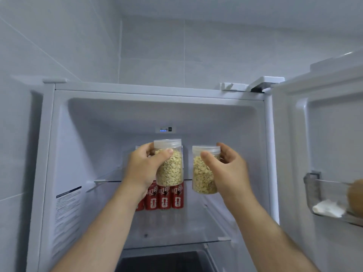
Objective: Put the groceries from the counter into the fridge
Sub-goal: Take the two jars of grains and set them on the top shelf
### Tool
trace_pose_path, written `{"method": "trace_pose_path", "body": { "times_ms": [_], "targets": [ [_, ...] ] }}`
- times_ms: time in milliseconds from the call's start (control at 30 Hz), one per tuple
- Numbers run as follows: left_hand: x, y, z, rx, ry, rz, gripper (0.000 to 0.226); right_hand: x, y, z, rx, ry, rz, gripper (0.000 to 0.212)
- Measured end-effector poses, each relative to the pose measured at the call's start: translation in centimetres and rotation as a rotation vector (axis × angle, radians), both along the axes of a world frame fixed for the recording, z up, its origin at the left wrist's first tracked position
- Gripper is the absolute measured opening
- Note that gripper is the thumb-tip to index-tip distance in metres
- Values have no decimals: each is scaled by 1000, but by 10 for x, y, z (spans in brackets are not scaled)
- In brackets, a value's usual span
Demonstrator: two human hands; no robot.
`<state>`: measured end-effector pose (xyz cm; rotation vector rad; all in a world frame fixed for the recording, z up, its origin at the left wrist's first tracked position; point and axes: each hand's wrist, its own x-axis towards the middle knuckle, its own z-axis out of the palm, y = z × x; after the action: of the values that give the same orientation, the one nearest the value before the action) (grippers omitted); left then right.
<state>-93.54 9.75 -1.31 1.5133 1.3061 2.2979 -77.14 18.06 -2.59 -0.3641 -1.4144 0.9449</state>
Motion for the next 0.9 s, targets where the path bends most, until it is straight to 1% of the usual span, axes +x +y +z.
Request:
{"method": "trace_pose_path", "body": {
  "times_ms": [133, 200, 267, 367, 500, 700, 900],
  "targets": [
    [-28, 26, 12, -37, 50, -82, 13, -20, 22, 11, 11, 15, -75, 65],
    [-41, 39, 16, -70, 71, -94, 15, -29, 34, 15, 45, 19, -85, 52],
    [-53, 51, 21, -105, 93, -100, 11, -37, 44, 19, 87, 0, -84, 37],
    [-63, 65, 29, -141, 110, -104, 7, -45, 59, 23, 107, -14, -111, 27],
    [-65, 81, 36, -188, 118, -92, 7, -52, 77, 30, 100, -33, -125, 26],
    [-78, 109, 34, -303, 118, -50, 17, -59, 103, 34, 75, -88, -153, 28],
    [-85, 126, 36, -382, 220, -60, 39, -68, 129, 35, 79, -123, -128, 26]
  ]
}}
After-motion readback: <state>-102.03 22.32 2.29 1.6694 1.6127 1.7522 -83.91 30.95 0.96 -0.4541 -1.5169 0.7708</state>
